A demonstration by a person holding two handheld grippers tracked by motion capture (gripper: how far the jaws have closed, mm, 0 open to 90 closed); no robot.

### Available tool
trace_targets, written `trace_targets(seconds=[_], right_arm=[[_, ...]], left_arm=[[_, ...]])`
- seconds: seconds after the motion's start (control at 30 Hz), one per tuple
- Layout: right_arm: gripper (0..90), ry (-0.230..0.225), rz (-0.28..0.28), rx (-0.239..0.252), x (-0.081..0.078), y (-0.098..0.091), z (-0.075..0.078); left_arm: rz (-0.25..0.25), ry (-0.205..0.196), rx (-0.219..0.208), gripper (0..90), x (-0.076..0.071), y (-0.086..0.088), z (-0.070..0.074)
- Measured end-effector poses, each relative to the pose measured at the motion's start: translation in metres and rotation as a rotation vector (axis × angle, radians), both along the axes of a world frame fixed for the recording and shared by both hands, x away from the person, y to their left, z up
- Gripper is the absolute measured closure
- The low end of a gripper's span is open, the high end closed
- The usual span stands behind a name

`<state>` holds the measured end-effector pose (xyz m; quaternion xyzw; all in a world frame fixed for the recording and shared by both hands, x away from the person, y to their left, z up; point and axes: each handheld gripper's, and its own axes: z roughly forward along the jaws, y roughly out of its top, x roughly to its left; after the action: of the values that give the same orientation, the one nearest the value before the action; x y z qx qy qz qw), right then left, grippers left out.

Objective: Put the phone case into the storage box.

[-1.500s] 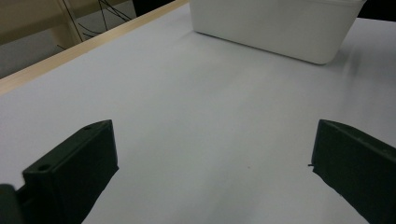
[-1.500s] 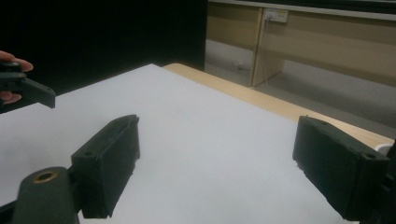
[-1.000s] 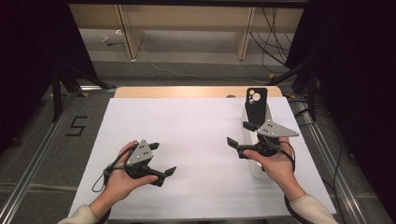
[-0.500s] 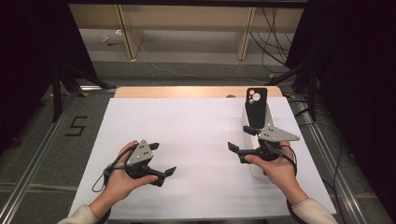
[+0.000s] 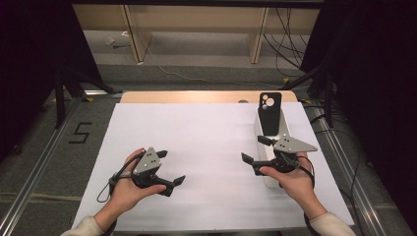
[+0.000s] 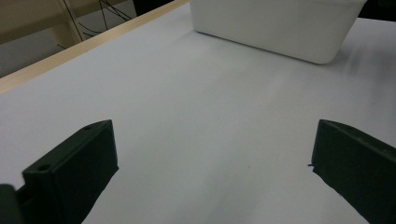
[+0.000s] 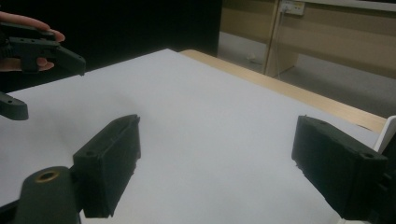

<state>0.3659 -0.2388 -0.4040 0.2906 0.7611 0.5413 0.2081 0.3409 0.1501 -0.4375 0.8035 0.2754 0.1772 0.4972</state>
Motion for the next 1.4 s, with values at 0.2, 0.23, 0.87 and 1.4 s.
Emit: trace_targets(seconds=[0.2, 0.23, 0.87, 1.4], right_arm=[[16.7, 0.003, 0.006, -0.001, -0.0014, 0.0, -0.0016], [16.7, 0.002, 0.006, -0.002, -0.0015, 0.0, -0.0019], [16.6, 0.01, 0.013, -0.007, -0.0023, 0.0, -0.0057], [16.5, 0.009, 0.012, -0.004, -0.0025, -0.0003, -0.0057]], left_arm=[[0.0, 0.0, -0.002, 0.0, 0.0001, 0.0002, -0.0001], [0.0, 0.0, -0.002, 0.0, 0.0002, 0.0003, 0.0], [-0.002, 0.001, 0.0, 0.0, 0.0004, 0.0004, -0.0003], [-0.001, 0.002, 0.005, 0.2, 0.0006, 0.0001, -0.0001]])
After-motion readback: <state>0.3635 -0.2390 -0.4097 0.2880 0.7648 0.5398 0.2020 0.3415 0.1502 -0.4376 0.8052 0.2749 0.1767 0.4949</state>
